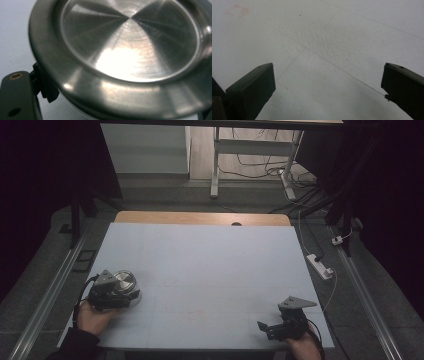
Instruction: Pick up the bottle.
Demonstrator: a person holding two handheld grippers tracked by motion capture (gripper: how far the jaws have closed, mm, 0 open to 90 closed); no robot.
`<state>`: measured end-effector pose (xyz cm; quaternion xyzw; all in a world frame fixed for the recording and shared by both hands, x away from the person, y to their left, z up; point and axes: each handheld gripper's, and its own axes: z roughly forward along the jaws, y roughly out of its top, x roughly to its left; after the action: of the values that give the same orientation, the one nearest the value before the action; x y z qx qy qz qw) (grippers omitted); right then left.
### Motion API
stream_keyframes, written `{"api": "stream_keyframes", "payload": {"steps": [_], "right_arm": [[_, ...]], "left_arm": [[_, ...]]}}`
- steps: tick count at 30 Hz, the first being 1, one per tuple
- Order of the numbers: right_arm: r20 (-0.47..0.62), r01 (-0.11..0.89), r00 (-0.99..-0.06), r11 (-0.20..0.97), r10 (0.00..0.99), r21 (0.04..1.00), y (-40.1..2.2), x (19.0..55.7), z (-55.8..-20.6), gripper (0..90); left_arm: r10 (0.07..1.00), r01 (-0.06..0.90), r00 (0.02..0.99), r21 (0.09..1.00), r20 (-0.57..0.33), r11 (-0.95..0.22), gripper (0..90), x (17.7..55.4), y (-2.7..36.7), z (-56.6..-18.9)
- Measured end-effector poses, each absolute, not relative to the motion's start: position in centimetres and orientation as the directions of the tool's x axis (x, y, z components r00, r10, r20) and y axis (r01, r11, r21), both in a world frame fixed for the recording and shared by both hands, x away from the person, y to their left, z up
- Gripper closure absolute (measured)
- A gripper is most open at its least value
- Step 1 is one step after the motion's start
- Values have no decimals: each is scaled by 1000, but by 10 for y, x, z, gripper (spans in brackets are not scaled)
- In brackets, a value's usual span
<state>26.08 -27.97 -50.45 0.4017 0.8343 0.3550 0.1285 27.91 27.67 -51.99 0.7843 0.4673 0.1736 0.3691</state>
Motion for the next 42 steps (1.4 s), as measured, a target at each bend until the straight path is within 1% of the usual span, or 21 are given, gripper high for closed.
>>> {"api": "stream_keyframes", "payload": {"steps": [8, 13, 19, 27, 42], "right_arm": [[81, 579, -641, 412, 763, 704, -281, 261, -504, 0], [82, 578, -640, 408, 764, 706, -282, 260, -504, 0], [84, 576, -640, 405, 763, 710, -282, 260, -504, 0], [83, 571, -641, 402, 763, 716, -283, 260, -503, 0], [81, 569, -642, 403, 762, 717, -283, 259, -503, 0]], "left_arm": [[855, 579, 514, 762, -65, -290, 144, 278, 274, -511], [838, 558, 542, 774, -66, -300, 144, 279, 267, -504], [813, 534, 580, 781, -59, -324, 145, 283, 255, -496], [771, 509, 631, 793, -78, -336, 145, 291, 239, -486], [703, 456, 708, 802, -65, -386, 145, 305, 204, -473]]}}
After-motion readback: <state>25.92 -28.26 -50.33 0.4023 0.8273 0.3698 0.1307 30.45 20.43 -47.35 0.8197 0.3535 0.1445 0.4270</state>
